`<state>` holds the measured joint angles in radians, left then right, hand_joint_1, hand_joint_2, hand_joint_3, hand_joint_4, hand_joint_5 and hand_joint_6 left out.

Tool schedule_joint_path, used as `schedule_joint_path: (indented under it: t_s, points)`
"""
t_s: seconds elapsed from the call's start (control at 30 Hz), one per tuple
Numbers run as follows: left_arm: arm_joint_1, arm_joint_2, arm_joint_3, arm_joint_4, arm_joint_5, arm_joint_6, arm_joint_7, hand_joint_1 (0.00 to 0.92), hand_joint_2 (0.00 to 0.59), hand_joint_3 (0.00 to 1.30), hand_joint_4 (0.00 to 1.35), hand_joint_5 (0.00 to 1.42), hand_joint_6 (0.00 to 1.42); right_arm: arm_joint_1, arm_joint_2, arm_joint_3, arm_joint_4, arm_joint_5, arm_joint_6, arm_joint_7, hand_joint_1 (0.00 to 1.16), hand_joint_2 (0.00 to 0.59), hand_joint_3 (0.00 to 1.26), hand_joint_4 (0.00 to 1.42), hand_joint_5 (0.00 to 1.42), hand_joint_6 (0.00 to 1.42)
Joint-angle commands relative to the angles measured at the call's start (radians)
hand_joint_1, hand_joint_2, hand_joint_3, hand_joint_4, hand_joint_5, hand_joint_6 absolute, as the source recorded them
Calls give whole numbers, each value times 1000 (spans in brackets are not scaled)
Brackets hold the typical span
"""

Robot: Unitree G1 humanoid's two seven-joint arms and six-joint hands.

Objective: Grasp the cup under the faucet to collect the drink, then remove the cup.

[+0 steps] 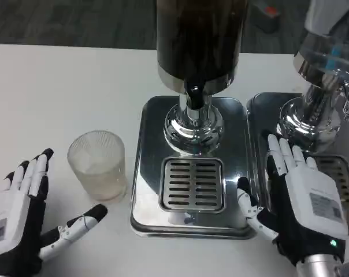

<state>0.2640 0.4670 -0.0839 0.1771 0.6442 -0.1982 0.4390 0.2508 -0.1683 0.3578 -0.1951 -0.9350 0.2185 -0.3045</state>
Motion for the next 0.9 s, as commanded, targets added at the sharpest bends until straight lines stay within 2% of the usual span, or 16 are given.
schedule_joint_path:
  t_s: [0.03, 0.13, 0.23, 0.33, 0.4, 0.47, 0.6, 0.7, 0.8, 0.9]
  points:
    - [-16, -2, 19, -13, 2, 15, 4, 0, 1, 0, 0, 0, 0, 7, 7, -10, 2, 9, 14, 3, 332, 440, 0, 0, 0, 0]
    - [-39, -8, 29, 17, -39, -27, 2, 0, 0, 0, 0, 0, 0, 12, 15, -8, -1, 8, 23, -3, 332, 440, 0, 0, 0, 0]
    - [-100, -9, 32, 147, -128, -151, -21, 0, 0, 0, 0, 0, 0, 12, 22, -6, -2, 9, 29, -4, 332, 440, 0, 0, 0, 0]
    - [-183, -13, 17, 299, -162, -254, -28, 0, 0, 0, 0, 0, 0, 11, 30, -7, -2, 11, 33, -2, 332, 440, 0, 0, 0, 0]
    - [-219, -16, 9, 361, -165, -293, -27, 0, 0, 0, 0, 0, 0, 11, 34, -6, -2, 10, 37, -2, 332, 440, 0, 0, 0, 0]
    - [-247, -24, 3, 408, -168, -318, -24, 0, 0, 0, 0, 0, 0, 13, 37, -7, -4, 10, 40, -3, 332, 440, 0, 0, 0, 0]
    - [-326, -66, -11, 541, -186, -360, -18, 0, 0, 0, 0, 0, 0, 14, 39, -6, -3, 15, 39, 2, 332, 440, 0, 0, 0, 0]
    - [-356, -74, -31, 584, -170, -378, -8, 2, 0, 0, 0, 0, 0, 10, 37, 0, -4, 12, 39, 7, 332, 440, 0, 0, 0, 0]
    - [-380, -75, -41, 626, -169, -398, -18, 111, 14, 0, 0, 1, 0, 9, 36, 1, -6, 11, 40, 8, 332, 440, 0, 0, 0, 0]
    - [-405, -75, -49, 670, -177, -417, -33, 160, 19, 0, 0, 29, 12, 11, 35, -2, -8, 14, 40, 9, 332, 440, 0, 0, 0, 0]
